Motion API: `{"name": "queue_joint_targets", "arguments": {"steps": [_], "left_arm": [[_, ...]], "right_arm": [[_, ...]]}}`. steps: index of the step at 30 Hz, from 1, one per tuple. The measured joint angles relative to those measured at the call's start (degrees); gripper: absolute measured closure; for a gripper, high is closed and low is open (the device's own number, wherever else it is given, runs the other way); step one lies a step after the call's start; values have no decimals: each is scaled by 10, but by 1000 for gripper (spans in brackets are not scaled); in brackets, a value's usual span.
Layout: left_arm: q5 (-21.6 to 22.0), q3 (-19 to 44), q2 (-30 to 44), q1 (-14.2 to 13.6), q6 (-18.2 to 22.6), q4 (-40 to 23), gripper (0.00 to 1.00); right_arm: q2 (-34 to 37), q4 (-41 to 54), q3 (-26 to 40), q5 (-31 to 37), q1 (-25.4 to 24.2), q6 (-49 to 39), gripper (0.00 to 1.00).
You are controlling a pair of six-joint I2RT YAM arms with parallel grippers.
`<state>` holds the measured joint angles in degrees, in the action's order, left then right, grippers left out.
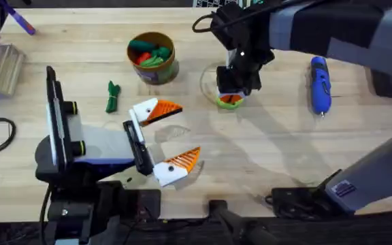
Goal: Pick up the gripper from the table and insert it into the empty holder that is missing its gripper. Then pick up a screw, insert it into the mounting hole, and use the screwdriver to tighten it. Finally, clean up the table by picking up the vegetable and placing it into the bucket.
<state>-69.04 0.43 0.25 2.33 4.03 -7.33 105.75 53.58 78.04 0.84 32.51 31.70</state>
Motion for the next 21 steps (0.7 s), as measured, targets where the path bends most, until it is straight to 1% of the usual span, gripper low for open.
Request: {"name": "queue_joint_targets", "arguments": {"steps": [15,21], "left_arm": [[0,0,0,0,0,0,15],[0,0,0,0,0,0,15]], "right_arm": [[0,0,0,0,0,0,994],[0,15,9,5,0,-6,994]]}}
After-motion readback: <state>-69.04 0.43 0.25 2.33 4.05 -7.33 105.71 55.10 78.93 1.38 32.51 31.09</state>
